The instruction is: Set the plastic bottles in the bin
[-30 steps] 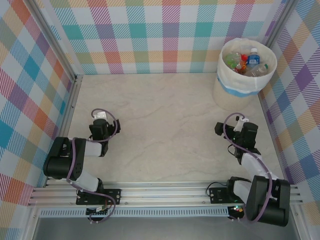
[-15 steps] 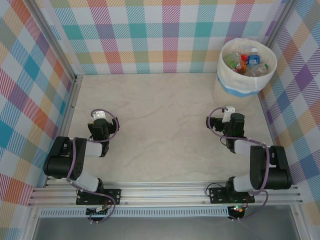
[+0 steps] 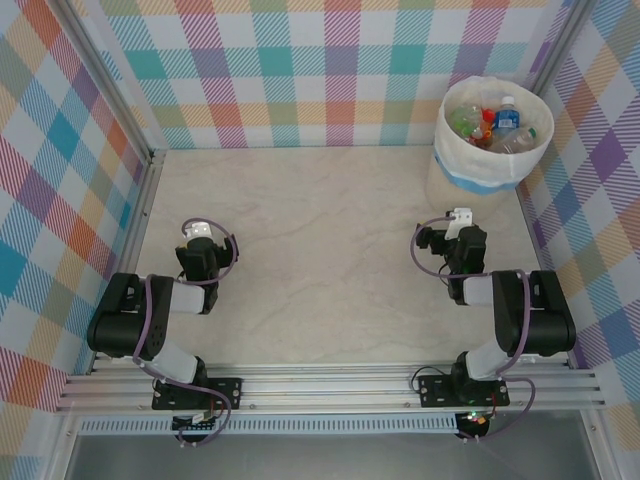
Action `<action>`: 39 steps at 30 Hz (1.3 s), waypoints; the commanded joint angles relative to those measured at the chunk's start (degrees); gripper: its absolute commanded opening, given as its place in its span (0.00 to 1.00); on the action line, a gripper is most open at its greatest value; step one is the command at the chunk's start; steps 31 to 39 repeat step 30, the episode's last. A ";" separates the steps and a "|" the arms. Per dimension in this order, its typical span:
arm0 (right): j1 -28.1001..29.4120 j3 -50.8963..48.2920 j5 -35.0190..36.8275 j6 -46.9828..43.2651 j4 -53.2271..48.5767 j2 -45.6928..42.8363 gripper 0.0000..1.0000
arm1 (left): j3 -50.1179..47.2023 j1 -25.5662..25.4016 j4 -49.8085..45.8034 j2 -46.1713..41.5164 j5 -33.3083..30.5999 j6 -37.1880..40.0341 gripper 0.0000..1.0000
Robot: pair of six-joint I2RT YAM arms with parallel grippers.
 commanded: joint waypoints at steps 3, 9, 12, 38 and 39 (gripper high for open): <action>-0.43 0.25 -6.55 -1.22 -3.16 -0.18 1.00 | 0.72 -0.48 2.68 0.25 -0.83 0.13 1.00; -2.36 -0.12 -9.98 -0.25 -2.81 -0.32 1.00 | 0.80 -0.43 2.62 0.20 -0.84 0.15 1.00; -2.34 -0.11 -9.72 -0.23 -2.88 -0.44 1.00 | 0.80 -0.47 2.63 0.19 -0.76 0.16 1.00; -1.94 0.09 -9.09 -0.49 -3.19 -0.36 1.00 | 0.83 -0.48 2.61 0.23 -0.76 0.14 1.00; -1.94 0.09 -9.09 -0.49 -3.19 -0.36 1.00 | 0.83 -0.48 2.61 0.23 -0.76 0.14 1.00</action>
